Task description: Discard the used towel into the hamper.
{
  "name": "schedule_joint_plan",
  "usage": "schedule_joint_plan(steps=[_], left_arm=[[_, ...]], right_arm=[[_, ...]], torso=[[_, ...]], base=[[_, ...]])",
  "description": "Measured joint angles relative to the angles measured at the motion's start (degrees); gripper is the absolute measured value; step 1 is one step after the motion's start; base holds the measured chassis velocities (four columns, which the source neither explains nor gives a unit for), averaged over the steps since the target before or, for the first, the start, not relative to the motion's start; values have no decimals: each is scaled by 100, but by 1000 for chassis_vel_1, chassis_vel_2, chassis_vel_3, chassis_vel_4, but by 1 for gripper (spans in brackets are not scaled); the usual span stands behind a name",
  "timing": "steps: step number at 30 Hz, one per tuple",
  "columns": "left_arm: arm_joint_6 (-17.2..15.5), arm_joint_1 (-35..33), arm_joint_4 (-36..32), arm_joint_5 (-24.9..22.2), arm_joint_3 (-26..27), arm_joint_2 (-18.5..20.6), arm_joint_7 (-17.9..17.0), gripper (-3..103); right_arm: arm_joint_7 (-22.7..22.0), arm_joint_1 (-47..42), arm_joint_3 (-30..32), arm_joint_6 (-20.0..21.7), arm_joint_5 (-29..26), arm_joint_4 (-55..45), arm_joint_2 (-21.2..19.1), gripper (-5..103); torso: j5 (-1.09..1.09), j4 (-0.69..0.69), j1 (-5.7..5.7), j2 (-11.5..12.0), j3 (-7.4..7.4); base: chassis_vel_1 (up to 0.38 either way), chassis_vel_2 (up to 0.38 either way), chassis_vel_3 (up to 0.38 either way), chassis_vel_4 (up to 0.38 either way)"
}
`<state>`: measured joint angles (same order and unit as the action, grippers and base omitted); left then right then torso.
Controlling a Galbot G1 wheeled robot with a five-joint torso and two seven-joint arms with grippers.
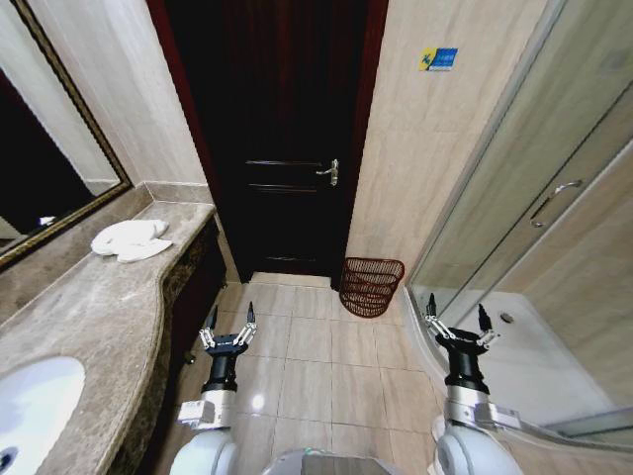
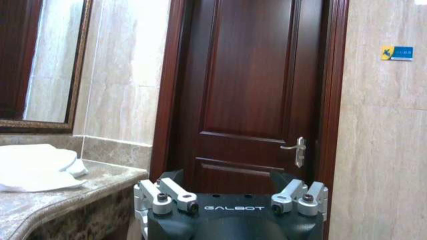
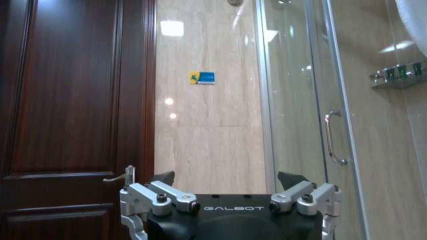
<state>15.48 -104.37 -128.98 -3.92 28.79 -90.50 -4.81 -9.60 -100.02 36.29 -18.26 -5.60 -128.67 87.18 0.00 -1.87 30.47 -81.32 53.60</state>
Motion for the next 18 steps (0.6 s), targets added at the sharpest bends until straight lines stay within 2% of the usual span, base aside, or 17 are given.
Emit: schedule_joint_plan(steps=[7,12,18], left_arm=[[54,11,-18,-41,-102,-1,21,89],[98,30,-18,12,-123,-46,52,97],[151,13,-44,-10,-105,-9,130,99]], right_arm=[[-151,-3,19,-24,-6,-140,11,100],[-21,-59,-8,-44,-7,-135,6,100],[62,-84,-34,-11,-8,-204,-32,100]], torso=[[0,0,0,0,0],[0,0,0,0,0],[0,0,0,0,0]], base=[[0,0,0,0],[0,0,0,0],[0,0,0,0]])
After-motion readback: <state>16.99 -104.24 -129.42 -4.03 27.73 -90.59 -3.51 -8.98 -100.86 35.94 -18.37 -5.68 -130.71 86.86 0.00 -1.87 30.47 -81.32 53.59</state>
